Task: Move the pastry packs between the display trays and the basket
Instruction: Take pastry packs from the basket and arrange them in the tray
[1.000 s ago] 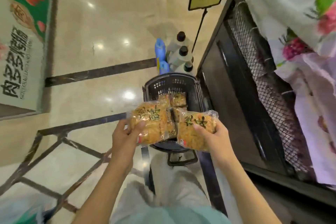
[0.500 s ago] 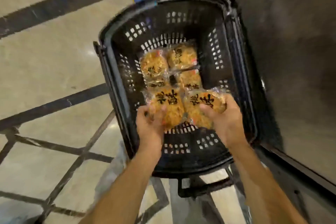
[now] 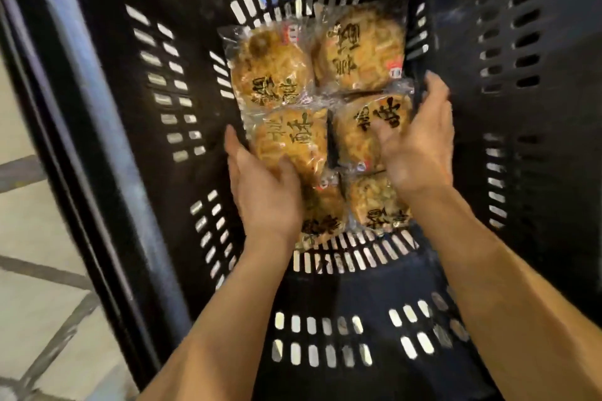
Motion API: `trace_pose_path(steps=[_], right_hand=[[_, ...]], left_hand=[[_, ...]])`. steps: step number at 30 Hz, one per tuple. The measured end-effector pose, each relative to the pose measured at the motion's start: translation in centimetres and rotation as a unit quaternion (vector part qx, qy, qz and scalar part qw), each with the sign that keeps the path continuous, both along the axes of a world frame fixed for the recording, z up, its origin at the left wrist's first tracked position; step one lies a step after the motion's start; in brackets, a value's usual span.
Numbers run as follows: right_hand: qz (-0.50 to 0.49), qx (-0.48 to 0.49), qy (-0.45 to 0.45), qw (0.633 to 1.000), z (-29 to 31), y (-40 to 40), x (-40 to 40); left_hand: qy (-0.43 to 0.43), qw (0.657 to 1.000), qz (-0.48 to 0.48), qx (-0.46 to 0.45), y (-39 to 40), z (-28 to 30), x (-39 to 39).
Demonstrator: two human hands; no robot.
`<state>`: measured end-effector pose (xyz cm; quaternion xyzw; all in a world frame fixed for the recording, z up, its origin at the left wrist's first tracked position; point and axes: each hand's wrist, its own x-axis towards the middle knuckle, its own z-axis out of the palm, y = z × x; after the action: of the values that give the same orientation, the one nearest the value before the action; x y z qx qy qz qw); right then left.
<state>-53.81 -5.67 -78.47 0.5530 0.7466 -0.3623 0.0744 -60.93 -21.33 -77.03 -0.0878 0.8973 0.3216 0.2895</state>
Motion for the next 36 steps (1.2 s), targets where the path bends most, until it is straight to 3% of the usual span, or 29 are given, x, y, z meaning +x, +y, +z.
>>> trace_pose_path(steps=[3, 7, 13, 17, 21, 26, 30, 33, 36], right_hand=[[0.105, 0.027, -0.064, 0.992, -0.2, -1.5, 0.6], [0.139, -0.028, -0.142, 0.980, -1.1, -2.7, 1.2], [0.156, -0.002, -0.157, 0.975, -1.3, -2.9, 0.8], [0.167, -0.002, -0.141, 0.976, 2.8, -2.6, 0.0], [0.180, 0.008, -0.095, 0.979, 13.1, -2.3, 1.8], [0.119, 0.045, -0.106, 0.986, 33.5, -3.4, 9.2], [0.004, 0.132, -0.091, 0.987, 50.8, -6.4, 16.4], [-0.076, 0.229, -0.080, 0.967, 61.0, -10.2, 22.0], [-0.173, 0.311, -0.068, 0.932, 68.2, -14.8, 27.9]], left_hand=[[0.060, 0.981, -0.183, -0.023, 0.0, 0.9, 1.1], [0.020, 0.925, -0.365, -0.102, -0.3, -0.7, 1.6], [-0.031, 0.895, -0.412, -0.170, -0.1, -2.1, 0.9], [-0.055, 0.866, -0.463, -0.179, 1.0, 1.0, 0.3], [0.005, 0.833, -0.534, -0.145, 1.0, 9.9, -0.3], [0.058, 0.771, -0.620, -0.132, -0.4, 27.1, -1.2], [0.115, 0.741, -0.661, 0.010, -0.5, 41.8, 0.7], [0.199, 0.661, -0.714, 0.117, 0.2, 51.1, 5.4], [0.271, 0.539, -0.762, 0.235, 1.2, 59.3, 12.7]])
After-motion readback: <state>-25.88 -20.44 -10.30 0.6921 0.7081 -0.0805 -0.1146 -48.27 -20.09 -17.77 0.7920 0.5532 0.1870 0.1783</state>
